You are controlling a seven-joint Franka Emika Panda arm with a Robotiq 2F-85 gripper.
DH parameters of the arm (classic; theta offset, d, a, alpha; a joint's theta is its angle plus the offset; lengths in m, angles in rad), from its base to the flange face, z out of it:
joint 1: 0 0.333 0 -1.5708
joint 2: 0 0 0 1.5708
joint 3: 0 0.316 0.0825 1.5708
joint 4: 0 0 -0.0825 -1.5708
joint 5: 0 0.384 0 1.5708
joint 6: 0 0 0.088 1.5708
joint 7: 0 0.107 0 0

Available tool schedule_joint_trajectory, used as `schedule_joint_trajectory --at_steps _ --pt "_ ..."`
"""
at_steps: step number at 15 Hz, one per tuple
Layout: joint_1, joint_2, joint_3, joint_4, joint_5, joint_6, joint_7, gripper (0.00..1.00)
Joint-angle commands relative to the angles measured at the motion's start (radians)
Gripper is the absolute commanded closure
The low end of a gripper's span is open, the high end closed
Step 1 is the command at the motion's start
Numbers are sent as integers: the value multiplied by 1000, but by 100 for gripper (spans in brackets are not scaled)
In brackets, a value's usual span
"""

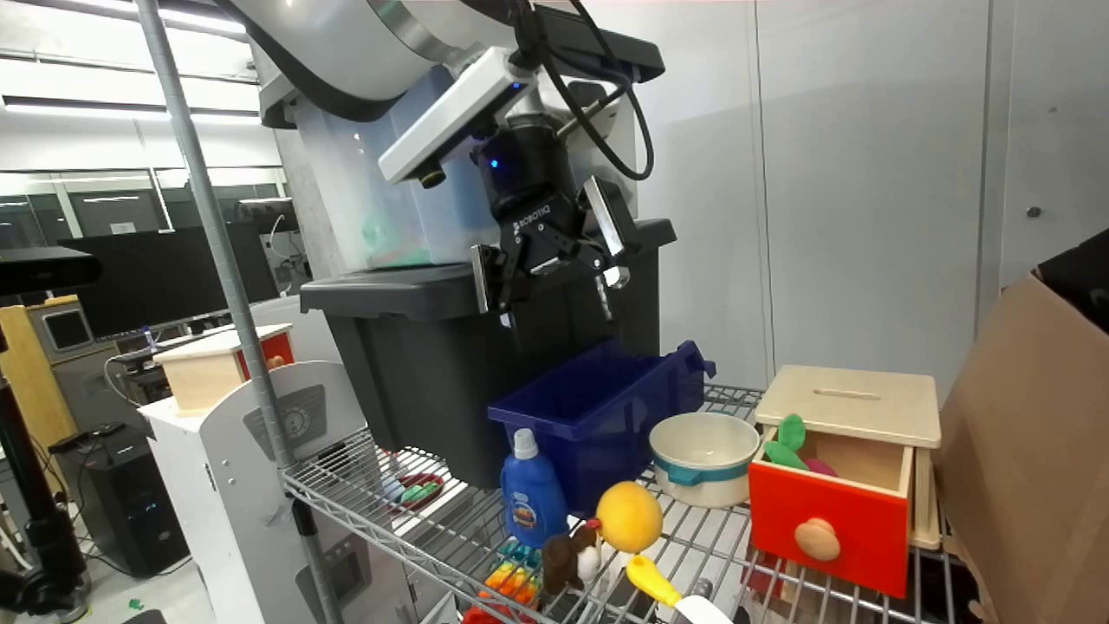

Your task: Put the purple plushy in the drawer

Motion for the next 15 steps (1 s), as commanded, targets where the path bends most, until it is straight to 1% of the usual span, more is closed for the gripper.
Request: schedule_joint_trajectory --at_steps 1,11,15 --pt "2 -6 -1 8 16 -32 6 0" --pt "-8 -54 -11 -69 32 -16 70 0" --pt "-20 -101 -17 -146 48 5 101 0"
